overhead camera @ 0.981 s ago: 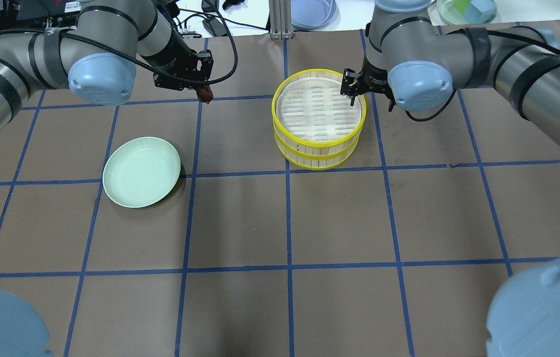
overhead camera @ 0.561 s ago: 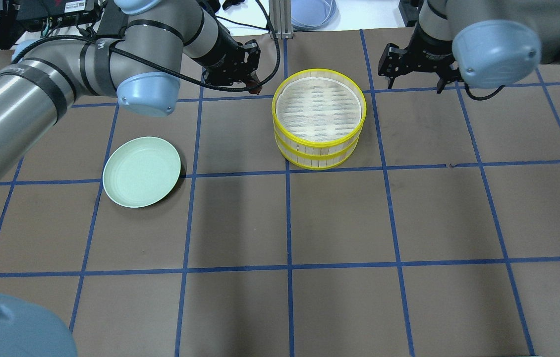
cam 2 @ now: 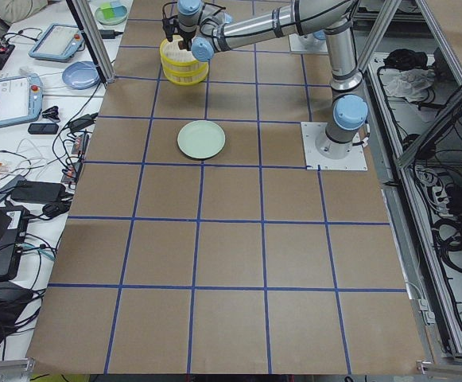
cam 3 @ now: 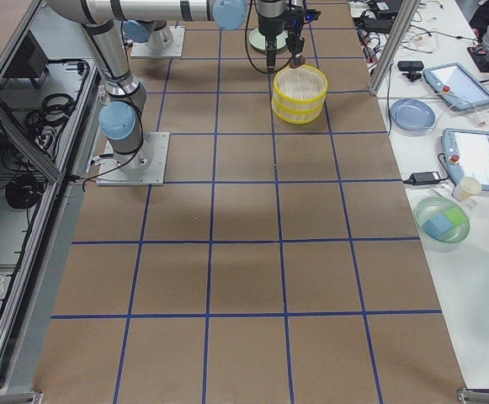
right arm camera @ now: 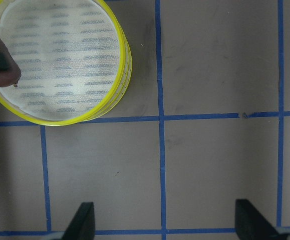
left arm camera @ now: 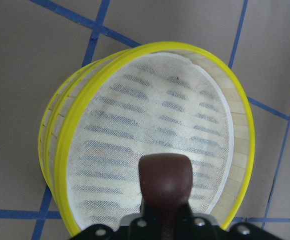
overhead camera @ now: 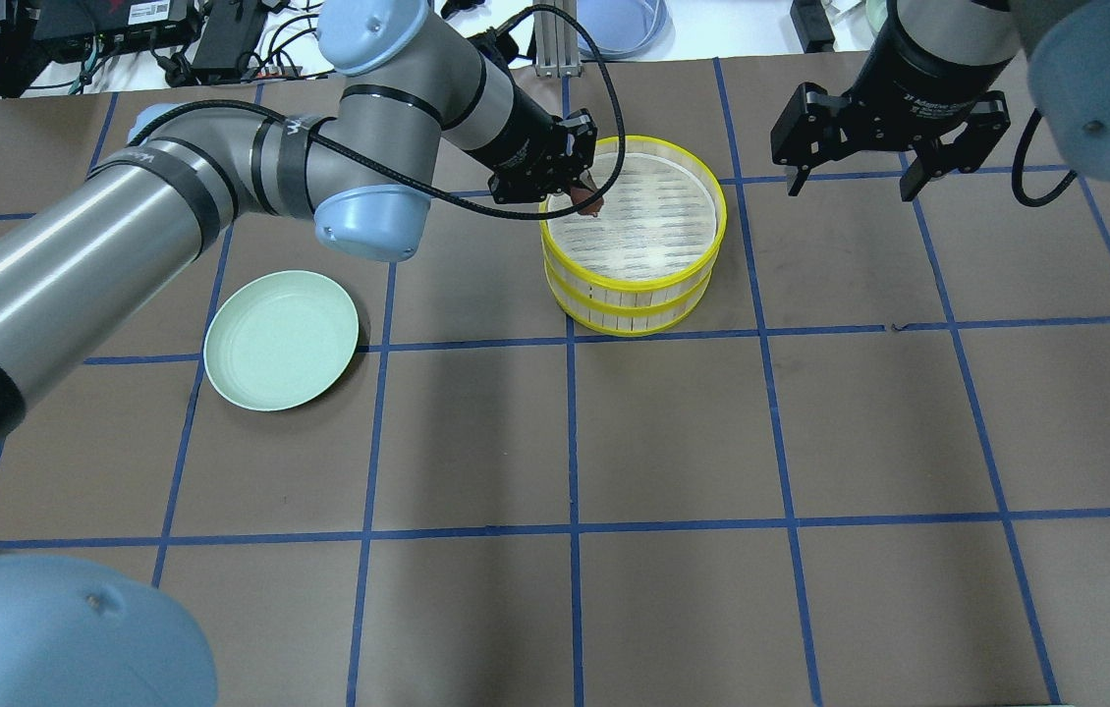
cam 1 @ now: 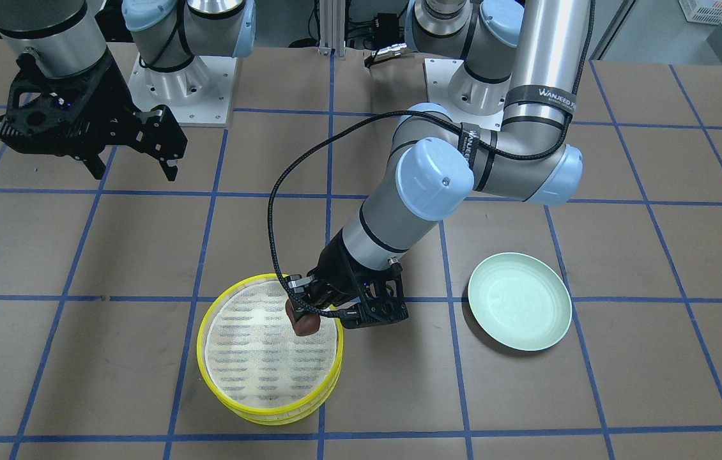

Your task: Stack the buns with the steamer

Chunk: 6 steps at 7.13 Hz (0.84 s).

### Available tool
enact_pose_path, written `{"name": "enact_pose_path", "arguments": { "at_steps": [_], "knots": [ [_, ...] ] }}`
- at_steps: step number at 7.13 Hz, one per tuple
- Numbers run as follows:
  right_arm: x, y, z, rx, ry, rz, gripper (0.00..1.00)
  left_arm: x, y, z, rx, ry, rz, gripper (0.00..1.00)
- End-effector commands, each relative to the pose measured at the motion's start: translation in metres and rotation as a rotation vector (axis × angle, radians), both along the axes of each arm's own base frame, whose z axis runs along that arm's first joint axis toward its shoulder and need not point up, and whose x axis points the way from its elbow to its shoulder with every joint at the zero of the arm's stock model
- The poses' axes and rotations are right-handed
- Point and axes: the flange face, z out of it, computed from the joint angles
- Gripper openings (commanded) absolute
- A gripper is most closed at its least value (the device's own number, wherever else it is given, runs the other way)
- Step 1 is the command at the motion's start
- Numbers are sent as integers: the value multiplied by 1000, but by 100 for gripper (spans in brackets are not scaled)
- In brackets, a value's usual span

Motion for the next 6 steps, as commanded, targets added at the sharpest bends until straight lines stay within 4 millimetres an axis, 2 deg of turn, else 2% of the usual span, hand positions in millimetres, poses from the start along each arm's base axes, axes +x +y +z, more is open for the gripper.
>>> {"name": "enact_pose_path", "arguments": {
  "at_steps": [1, 3, 6],
  "knots": [
    [1, -4, -5, 3, -4, 35, 100, -3, -1, -10, 13, -1, -4, 100],
    [0, -10, -6, -24, 1, 105, 100, -3, -4, -8, 4, -5, -13, 100],
    [4, -5, -1, -22, -3, -2, 100, 0, -4, 1, -17, -17, -9, 100]
  ]
}}
